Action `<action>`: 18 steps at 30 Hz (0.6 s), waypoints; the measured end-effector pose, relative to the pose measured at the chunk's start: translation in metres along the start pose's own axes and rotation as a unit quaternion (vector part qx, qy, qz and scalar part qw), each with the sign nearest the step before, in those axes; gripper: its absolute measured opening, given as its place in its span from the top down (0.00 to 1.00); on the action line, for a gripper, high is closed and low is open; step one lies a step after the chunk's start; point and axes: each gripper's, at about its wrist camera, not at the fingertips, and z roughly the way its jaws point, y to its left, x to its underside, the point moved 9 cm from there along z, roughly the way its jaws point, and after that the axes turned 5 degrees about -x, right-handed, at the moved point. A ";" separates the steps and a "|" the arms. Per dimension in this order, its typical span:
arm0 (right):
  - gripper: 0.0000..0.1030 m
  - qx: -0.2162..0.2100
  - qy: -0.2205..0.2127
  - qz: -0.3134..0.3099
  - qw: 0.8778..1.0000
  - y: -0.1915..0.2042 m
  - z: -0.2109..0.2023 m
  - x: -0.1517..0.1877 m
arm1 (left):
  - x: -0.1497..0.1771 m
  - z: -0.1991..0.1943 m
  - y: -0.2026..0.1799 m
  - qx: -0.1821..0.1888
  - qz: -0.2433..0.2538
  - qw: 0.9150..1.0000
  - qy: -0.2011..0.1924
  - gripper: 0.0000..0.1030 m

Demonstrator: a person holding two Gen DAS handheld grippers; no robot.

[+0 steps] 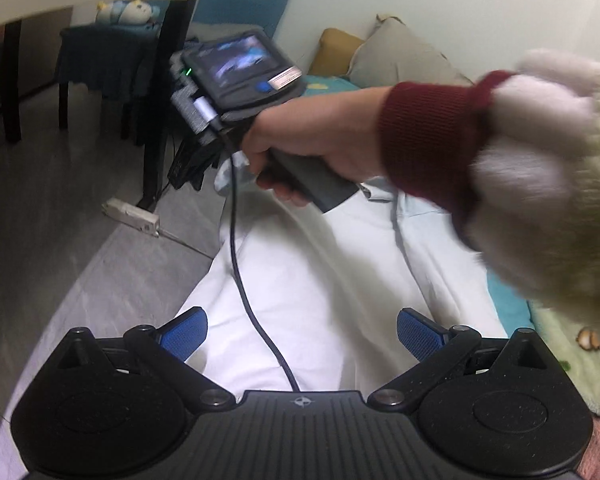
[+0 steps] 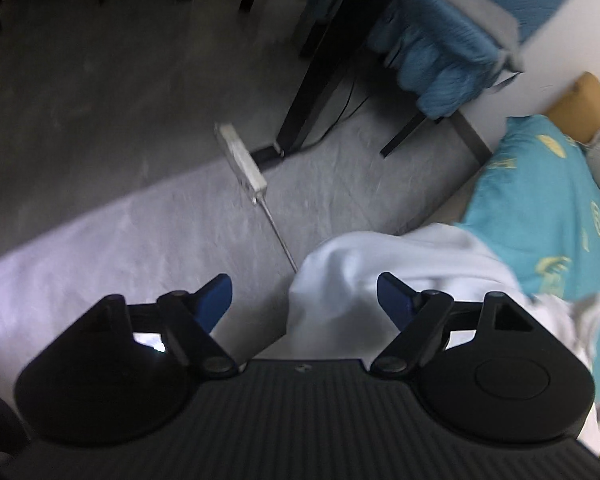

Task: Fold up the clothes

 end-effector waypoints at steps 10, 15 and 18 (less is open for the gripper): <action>0.96 0.064 0.009 -0.014 0.998 -0.018 0.015 0.004 | -0.001 0.005 -0.005 -0.007 0.009 1.000 -0.014 0.01; 0.97 0.052 -0.103 0.076 0.990 -0.058 -0.071 0.000 | -0.018 -0.025 -0.015 0.012 0.003 0.995 -0.099 0.01; 0.97 0.045 -0.176 0.157 0.971 -0.093 -0.128 0.021 | -0.026 -0.046 -0.022 0.037 -0.003 0.988 -0.148 0.01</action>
